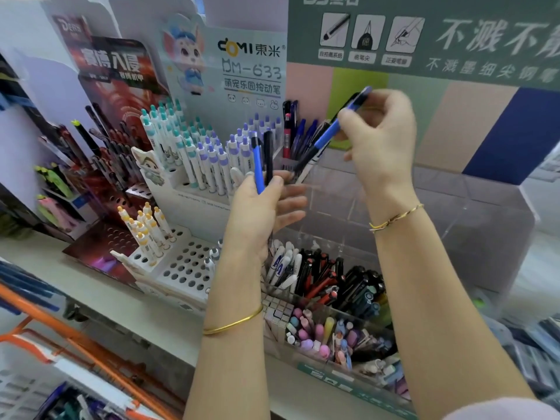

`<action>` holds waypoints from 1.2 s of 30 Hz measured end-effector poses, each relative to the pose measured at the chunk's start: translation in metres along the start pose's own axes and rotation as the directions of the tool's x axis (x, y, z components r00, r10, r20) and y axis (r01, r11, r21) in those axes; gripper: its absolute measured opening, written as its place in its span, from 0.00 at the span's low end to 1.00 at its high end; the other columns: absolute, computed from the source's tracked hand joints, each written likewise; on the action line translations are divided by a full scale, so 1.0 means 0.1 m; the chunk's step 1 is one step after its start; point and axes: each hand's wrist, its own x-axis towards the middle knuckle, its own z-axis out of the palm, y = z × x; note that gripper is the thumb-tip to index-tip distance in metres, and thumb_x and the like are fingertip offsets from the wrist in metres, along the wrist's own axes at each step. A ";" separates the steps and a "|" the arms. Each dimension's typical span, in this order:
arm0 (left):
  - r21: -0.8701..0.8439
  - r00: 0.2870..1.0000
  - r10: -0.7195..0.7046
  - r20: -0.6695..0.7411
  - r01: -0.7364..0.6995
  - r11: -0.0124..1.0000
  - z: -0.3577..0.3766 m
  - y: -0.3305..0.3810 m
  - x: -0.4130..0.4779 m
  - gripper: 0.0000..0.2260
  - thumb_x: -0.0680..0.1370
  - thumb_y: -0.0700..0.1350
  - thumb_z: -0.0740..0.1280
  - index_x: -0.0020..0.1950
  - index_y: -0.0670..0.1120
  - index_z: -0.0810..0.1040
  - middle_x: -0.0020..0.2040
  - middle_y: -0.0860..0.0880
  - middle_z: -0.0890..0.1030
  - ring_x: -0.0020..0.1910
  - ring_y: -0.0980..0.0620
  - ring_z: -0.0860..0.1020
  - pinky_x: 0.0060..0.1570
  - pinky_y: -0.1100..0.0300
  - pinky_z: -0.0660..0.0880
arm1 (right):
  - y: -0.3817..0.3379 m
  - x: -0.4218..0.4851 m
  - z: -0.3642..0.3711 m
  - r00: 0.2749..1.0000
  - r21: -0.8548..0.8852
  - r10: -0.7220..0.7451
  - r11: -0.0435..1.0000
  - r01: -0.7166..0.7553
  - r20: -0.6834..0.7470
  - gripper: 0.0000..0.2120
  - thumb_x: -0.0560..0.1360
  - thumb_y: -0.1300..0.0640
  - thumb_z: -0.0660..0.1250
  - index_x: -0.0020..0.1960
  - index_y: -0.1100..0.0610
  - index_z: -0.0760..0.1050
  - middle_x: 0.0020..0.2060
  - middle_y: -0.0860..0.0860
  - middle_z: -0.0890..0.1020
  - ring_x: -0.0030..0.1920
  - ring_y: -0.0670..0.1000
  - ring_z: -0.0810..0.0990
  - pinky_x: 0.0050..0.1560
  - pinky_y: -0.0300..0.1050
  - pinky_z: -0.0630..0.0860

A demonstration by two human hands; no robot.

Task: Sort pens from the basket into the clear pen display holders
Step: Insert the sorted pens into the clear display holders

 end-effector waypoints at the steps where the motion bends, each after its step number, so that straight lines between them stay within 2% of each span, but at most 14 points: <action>1: 0.019 0.999 0.009 -0.044 -0.009 1.000 -0.03 0.00 0.01 0.07 0.83 0.41 0.58 0.56 0.43 0.75 0.45 0.43 0.84 0.36 0.53 0.83 0.33 0.61 0.80 | -0.01 0.03 0.00 0.996 0.000 -0.037 0.999 0.037 -0.081 0.11 0.71 0.62 0.66 0.46 0.48 0.67 0.45 0.54 0.80 0.44 0.55 0.82 0.38 0.48 0.79; 3: 0.064 0.997 0.028 -0.076 -0.023 0.998 -0.06 0.01 0.01 0.07 0.83 0.41 0.58 0.57 0.44 0.75 0.44 0.45 0.84 0.33 0.55 0.81 0.30 0.63 0.78 | -0.02 0.06 0.01 0.986 -0.043 -0.102 0.994 0.097 -0.132 0.13 0.71 0.64 0.64 0.46 0.48 0.66 0.43 0.50 0.78 0.43 0.51 0.81 0.43 0.56 0.80; 5: 0.105 0.997 0.035 -0.069 -0.028 0.994 -0.07 0.02 0.00 0.07 0.83 0.41 0.58 0.56 0.46 0.75 0.39 0.49 0.83 0.29 0.58 0.76 0.27 0.65 0.73 | -0.02 0.06 0.07 0.981 -0.128 -0.177 0.978 0.166 -0.080 0.13 0.71 0.68 0.63 0.52 0.54 0.67 0.40 0.43 0.74 0.40 0.46 0.77 0.45 0.54 0.78; 7: 0.126 0.998 0.036 -0.050 -0.030 0.992 -0.06 0.01 0.00 0.06 0.83 0.41 0.58 0.56 0.46 0.75 0.34 0.52 0.82 0.26 0.58 0.72 0.25 0.66 0.68 | -0.03 0.03 0.15 0.967 -0.217 -0.254 0.946 0.242 -0.028 0.15 0.72 0.69 0.62 0.58 0.61 0.68 0.38 0.40 0.71 0.40 0.47 0.75 0.47 0.50 0.77; 9: 0.123 0.999 0.032 -0.034 -0.027 0.992 -0.07 0.00 0.00 0.07 0.83 0.41 0.58 0.56 0.46 0.75 0.32 0.53 0.81 0.26 0.58 0.70 0.24 0.66 0.66 | -0.04 0.02 0.20 0.947 -0.228 -0.320 0.925 0.304 -0.039 0.16 0.72 0.69 0.63 0.59 0.63 0.68 0.38 0.40 0.71 0.39 0.47 0.75 0.47 0.47 0.76; 12: 0.105 0.999 0.029 -0.031 -0.025 0.994 -0.09 0.00 -0.01 0.07 0.83 0.41 0.58 0.57 0.46 0.75 0.31 0.53 0.80 0.26 0.58 0.69 0.24 0.67 0.65 | -0.09 0.03 0.23 0.918 -0.249 -0.388 0.900 0.357 -0.085 0.15 0.73 0.68 0.64 0.59 0.63 0.68 0.37 0.40 0.70 0.39 0.48 0.76 0.46 0.49 0.77; 17: 0.105 0.999 0.027 -0.028 -0.024 0.994 -0.08 0.00 -0.01 0.07 0.83 0.40 0.58 0.55 0.46 0.75 0.31 0.54 0.80 0.26 0.58 0.69 0.23 0.67 0.65 | -0.01 0.06 0.28 0.950 -0.450 -0.275 0.837 0.312 0.147 0.13 0.76 0.63 0.64 0.60 0.59 0.69 0.42 0.48 0.78 0.47 0.56 0.77 0.48 0.54 0.75; 23: 0.084 1.000 0.017 -0.002 -0.017 0.996 -0.06 -0.01 0.01 0.06 0.82 0.41 0.59 0.56 0.44 0.75 0.31 0.53 0.78 0.25 0.58 0.65 0.21 0.68 0.62 | 0.13 0.12 0.33 0.963 -0.681 -0.149 0.682 0.264 0.224 0.11 0.76 0.54 0.66 0.57 0.55 0.73 0.49 0.51 0.80 0.56 0.58 0.74 0.49 0.49 0.71; 26: 0.065 1.000 0.003 0.010 -0.004 0.998 -0.06 0.01 0.02 0.07 0.82 0.42 0.60 0.57 0.43 0.74 0.31 0.52 0.78 0.26 0.57 0.64 0.21 0.68 0.61 | 0.16 0.08 0.36 0.954 -0.797 -0.133 0.526 0.298 0.269 0.11 0.76 0.54 0.67 0.57 0.56 0.76 0.59 0.55 0.72 0.60 0.59 0.69 0.55 0.51 0.69; 28: 0.066 1.000 -0.004 0.019 0.003 0.998 -0.05 0.02 0.02 0.08 0.82 0.43 0.60 0.58 0.42 0.74 0.32 0.51 0.79 0.26 0.57 0.65 0.21 0.67 0.61 | 0.16 0.08 0.34 0.955 -0.831 -0.094 0.476 0.290 0.280 0.12 0.76 0.56 0.67 0.59 0.57 0.76 0.61 0.56 0.69 0.61 0.60 0.67 0.55 0.53 0.70; 29: 0.064 1.000 -0.006 0.023 0.005 0.998 -0.05 0.02 0.02 0.07 0.82 0.42 0.59 0.57 0.42 0.74 0.32 0.51 0.79 0.26 0.57 0.65 0.21 0.67 0.61 | 0.16 0.10 0.31 0.957 -0.822 -0.086 0.494 0.284 0.279 0.13 0.76 0.55 0.66 0.60 0.56 0.76 0.62 0.57 0.69 0.61 0.61 0.68 0.55 0.53 0.70; 31: 0.057 0.999 -0.002 0.036 0.000 0.998 -0.06 0.03 0.02 0.07 0.83 0.41 0.58 0.56 0.42 0.75 0.32 0.51 0.79 0.26 0.57 0.66 0.21 0.67 0.62 | 0.15 0.11 0.24 0.968 -0.748 -0.135 0.615 0.249 0.211 0.13 0.77 0.55 0.64 0.61 0.56 0.77 0.61 0.56 0.71 0.60 0.60 0.70 0.57 0.51 0.70; 34: 0.059 0.997 0.018 0.081 -0.023 0.998 -0.05 0.02 0.02 0.07 0.83 0.40 0.58 0.55 0.42 0.76 0.31 0.51 0.79 0.26 0.57 0.66 0.22 0.67 0.62 | 0.10 0.07 0.11 0.958 -0.558 -0.284 0.790 0.255 0.035 0.10 0.76 0.63 0.61 0.54 0.58 0.78 0.54 0.55 0.77 0.54 0.55 0.75 0.51 0.40 0.68; 36: 0.061 0.992 0.025 0.125 -0.033 0.998 -0.04 0.01 0.02 0.07 0.83 0.40 0.58 0.54 0.44 0.76 0.32 0.51 0.79 0.26 0.58 0.67 0.23 0.67 0.62 | 0.05 0.03 0.06 0.966 -0.464 -0.245 0.849 0.254 0.081 0.09 0.76 0.64 0.62 0.51 0.58 0.79 0.48 0.53 0.79 0.47 0.50 0.76 0.49 0.39 0.70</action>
